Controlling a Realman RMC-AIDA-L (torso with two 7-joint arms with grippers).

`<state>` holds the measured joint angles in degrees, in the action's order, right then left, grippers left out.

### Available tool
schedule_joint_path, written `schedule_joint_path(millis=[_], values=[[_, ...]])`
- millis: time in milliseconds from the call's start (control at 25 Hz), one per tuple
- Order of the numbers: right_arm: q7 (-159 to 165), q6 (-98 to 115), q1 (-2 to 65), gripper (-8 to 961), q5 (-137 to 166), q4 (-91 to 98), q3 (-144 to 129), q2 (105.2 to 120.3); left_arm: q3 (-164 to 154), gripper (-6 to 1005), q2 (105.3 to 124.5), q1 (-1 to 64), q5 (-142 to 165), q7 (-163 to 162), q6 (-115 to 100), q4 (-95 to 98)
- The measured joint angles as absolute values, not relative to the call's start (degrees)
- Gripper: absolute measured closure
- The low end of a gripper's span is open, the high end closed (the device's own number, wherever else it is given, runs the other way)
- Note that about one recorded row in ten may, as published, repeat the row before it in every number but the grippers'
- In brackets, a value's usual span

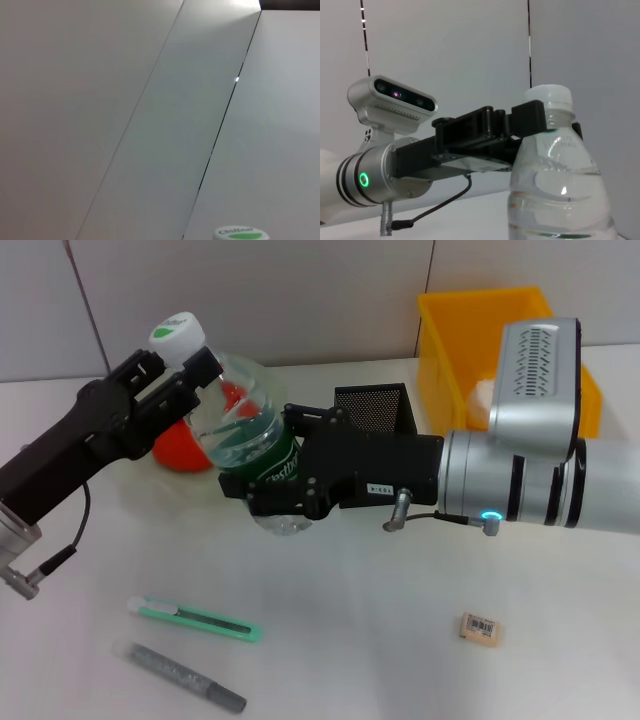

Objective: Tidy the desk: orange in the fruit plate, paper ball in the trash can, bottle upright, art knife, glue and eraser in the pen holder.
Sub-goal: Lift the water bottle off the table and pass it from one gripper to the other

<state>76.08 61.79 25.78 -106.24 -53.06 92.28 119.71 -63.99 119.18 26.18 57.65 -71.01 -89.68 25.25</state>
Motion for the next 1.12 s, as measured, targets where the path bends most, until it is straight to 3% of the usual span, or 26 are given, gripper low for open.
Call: schedule_joint_path(millis=[1040, 1120], values=[[76.4, 61.2, 27.4, 192, -106.8, -50.9, 92.1, 119.71, -64.6, 345, 119.18, 26.6, 57.1, -69.9, -90.0, 25.1], [76.4, 61.2, 27.4, 192, -106.8, -50.9, 92.0, 119.71, -64.6, 397, 119.18, 26.6, 57.1, -69.9, -90.0, 25.1]])
